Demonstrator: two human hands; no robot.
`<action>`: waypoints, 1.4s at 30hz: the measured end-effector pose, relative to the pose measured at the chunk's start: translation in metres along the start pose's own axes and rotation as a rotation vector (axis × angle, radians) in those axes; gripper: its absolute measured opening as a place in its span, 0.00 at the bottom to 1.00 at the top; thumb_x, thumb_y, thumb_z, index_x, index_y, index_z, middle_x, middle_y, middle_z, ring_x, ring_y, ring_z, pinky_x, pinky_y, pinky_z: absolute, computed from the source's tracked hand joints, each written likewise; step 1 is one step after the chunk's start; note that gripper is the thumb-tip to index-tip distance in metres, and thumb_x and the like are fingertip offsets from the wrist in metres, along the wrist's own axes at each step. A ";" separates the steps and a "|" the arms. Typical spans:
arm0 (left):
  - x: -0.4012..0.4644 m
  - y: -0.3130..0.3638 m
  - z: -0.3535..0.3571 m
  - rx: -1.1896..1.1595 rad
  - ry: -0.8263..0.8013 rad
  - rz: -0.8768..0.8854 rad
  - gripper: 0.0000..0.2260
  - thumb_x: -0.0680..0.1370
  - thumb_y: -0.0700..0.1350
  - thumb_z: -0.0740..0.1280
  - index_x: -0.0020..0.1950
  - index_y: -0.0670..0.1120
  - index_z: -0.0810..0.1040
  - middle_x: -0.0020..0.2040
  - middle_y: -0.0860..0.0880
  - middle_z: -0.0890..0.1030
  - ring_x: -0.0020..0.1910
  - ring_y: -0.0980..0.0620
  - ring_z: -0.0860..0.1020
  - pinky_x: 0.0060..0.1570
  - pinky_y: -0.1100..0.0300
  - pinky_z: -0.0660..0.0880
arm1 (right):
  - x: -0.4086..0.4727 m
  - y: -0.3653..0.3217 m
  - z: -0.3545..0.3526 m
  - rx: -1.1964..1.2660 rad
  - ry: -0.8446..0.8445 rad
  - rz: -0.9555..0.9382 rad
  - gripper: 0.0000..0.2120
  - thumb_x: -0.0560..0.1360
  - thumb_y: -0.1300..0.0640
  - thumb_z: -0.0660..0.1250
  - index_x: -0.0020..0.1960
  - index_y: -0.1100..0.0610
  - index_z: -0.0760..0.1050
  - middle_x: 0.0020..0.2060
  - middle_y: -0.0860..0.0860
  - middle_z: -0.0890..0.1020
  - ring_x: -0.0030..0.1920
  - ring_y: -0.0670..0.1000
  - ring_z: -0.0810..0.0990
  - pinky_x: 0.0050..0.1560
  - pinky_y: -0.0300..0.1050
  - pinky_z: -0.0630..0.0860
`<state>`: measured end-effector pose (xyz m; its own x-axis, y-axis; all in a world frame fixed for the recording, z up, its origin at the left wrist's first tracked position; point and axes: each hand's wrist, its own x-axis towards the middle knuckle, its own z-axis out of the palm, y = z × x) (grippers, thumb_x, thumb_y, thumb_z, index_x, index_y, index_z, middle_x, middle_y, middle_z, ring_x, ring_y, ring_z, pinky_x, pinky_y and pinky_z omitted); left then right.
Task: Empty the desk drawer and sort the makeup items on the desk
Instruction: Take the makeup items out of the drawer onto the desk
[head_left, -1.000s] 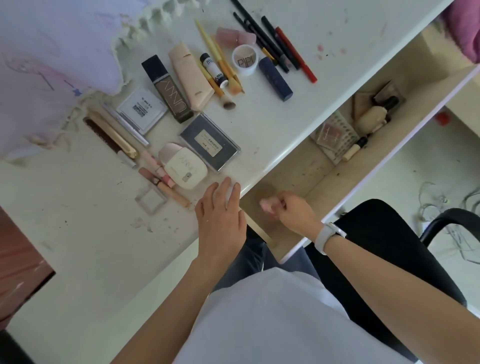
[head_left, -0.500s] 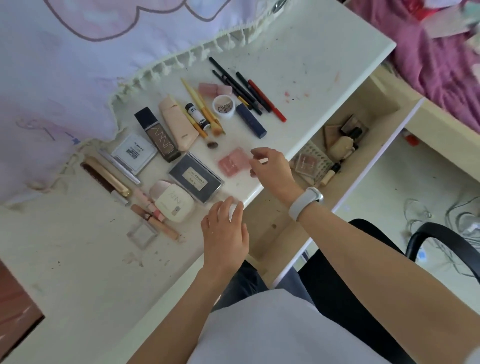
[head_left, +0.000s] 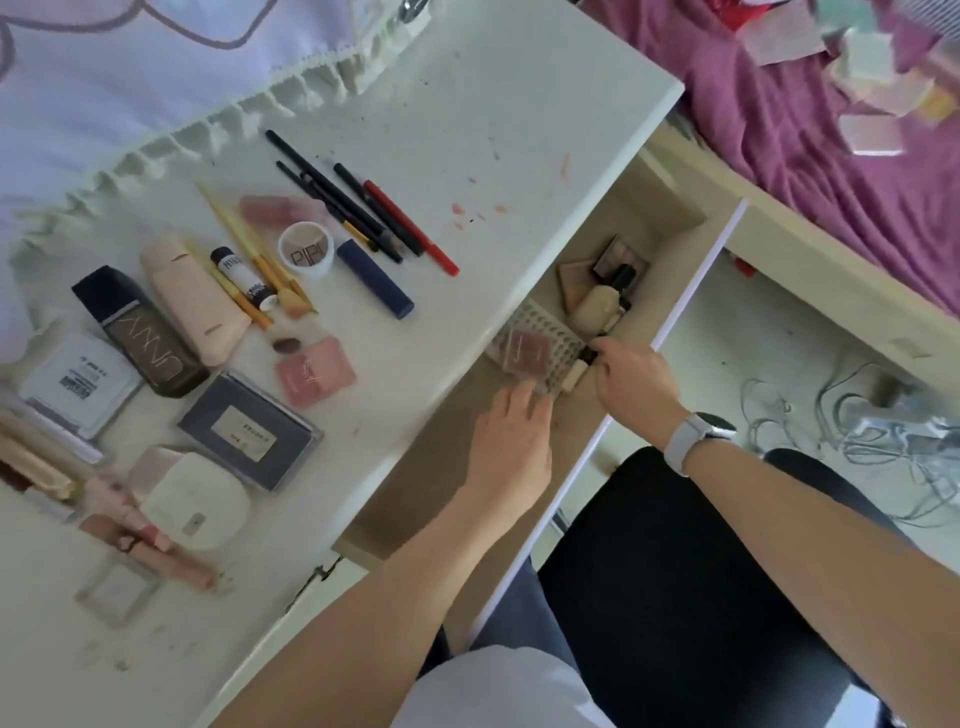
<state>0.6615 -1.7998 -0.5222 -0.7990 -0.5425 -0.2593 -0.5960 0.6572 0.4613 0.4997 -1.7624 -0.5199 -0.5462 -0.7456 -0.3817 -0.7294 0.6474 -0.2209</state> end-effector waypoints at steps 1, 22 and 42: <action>0.017 0.001 0.004 0.031 -0.020 -0.008 0.21 0.77 0.39 0.59 0.70 0.42 0.63 0.72 0.43 0.61 0.71 0.42 0.60 0.60 0.49 0.69 | 0.013 0.006 0.000 -0.116 -0.015 -0.044 0.18 0.75 0.64 0.58 0.64 0.59 0.70 0.60 0.57 0.75 0.60 0.59 0.72 0.58 0.50 0.66; 0.114 -0.004 0.031 0.301 -0.202 -0.135 0.17 0.69 0.33 0.68 0.56 0.40 0.71 0.58 0.42 0.69 0.58 0.41 0.70 0.55 0.51 0.69 | 0.145 0.058 -0.031 -0.575 -0.310 -0.328 0.17 0.77 0.65 0.55 0.65 0.60 0.66 0.63 0.57 0.69 0.64 0.58 0.66 0.54 0.51 0.68; 0.088 0.017 -0.082 -0.599 0.372 -0.282 0.10 0.78 0.39 0.63 0.59 0.47 0.72 0.51 0.57 0.74 0.48 0.61 0.75 0.45 0.76 0.72 | 0.096 0.056 -0.116 0.725 -0.377 -0.068 0.11 0.73 0.62 0.68 0.51 0.47 0.76 0.47 0.48 0.79 0.46 0.44 0.76 0.48 0.35 0.70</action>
<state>0.5874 -1.8797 -0.4679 -0.4802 -0.8581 -0.1816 -0.5435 0.1286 0.8295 0.3585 -1.8164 -0.4651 -0.2411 -0.7676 -0.5938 -0.2381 0.6399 -0.7306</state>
